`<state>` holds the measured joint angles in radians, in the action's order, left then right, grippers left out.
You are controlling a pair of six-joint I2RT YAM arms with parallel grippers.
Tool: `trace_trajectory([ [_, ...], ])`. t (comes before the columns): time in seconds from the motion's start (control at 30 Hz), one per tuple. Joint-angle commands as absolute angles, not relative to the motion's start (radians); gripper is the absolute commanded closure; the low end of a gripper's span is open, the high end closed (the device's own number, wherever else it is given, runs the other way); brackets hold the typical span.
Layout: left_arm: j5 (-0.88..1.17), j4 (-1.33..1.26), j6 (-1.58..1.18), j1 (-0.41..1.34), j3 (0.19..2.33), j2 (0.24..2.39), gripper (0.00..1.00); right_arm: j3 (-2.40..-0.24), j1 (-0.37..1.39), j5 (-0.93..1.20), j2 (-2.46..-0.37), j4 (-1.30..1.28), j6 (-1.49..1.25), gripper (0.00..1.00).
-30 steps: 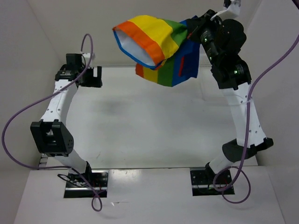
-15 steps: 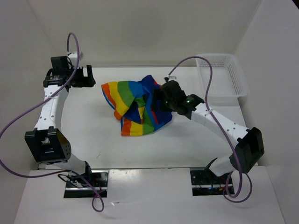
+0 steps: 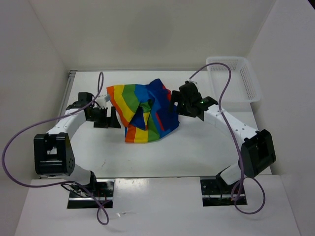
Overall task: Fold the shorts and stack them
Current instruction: Move the shorts to the center of the board, then fold the shorts
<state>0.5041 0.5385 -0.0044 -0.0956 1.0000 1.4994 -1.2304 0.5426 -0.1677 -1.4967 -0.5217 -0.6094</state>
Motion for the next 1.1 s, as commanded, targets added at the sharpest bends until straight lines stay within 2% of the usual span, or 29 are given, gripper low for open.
trace_trajectory([
  [0.0,0.666,0.572,0.0,-0.065,0.945,1.471,0.03,-1.152,0.487,-0.085,-1.451,-0.499,-0.614,0.03],
  [0.1,0.684,0.572,0.0,0.027,0.919,1.525,0.03,-1.12,0.486,-0.063,-1.48,-0.471,-0.614,0.03],
  [0.23,0.583,0.572,0.0,0.115,0.928,1.588,0.03,-1.131,0.486,-0.041,-1.526,-0.462,-0.614,0.03],
  [0.5,0.454,0.539,0.0,0.259,0.93,1.68,0.12,-1.108,0.468,-0.023,-1.528,-0.428,-0.604,0.03],
  [0.57,0.434,0.493,0.0,0.259,0.92,1.68,0.17,-1.094,0.468,-0.023,-1.528,-0.419,-0.595,0.03],
  [0.63,0.422,0.448,0.0,0.259,0.92,1.69,0.24,-1.069,0.459,-0.023,-1.528,-0.394,-0.584,0.03],
  [0.67,0.411,0.437,0.0,0.259,0.92,1.706,0.44,-1.069,0.459,-0.023,-1.537,-0.385,-0.574,0.03],
  [0.7,0.411,0.437,0.0,0.259,0.936,1.716,0.56,-1.06,0.459,-0.032,-1.551,-0.374,-0.565,0.03],
  [0.73,0.397,0.446,0.0,0.259,0.952,1.73,0.72,-1.06,0.459,-0.032,-1.56,-0.355,-0.565,0.03],
  [0.77,0.382,0.462,0.0,0.259,1.0,1.73,0.99,-1.074,0.459,-0.043,-1.569,-0.345,-0.554,0.06],
  [0.83,0.321,0.531,0.0,0.259,1.064,1.689,1.0,-1.118,0.448,-0.054,-1.583,-0.345,-0.554,0.15],
  [0.93,0.296,0.592,0.0,0.212,1.216,1.57,1.0,-1.138,0.401,-0.054,-1.562,-0.336,-0.545,0.15],
  [1.07,0.354,0.63,0.0,0.132,1.422,1.438,1.0,-1.138,0.313,0.034,-1.528,-0.308,-0.545,0.07],
])
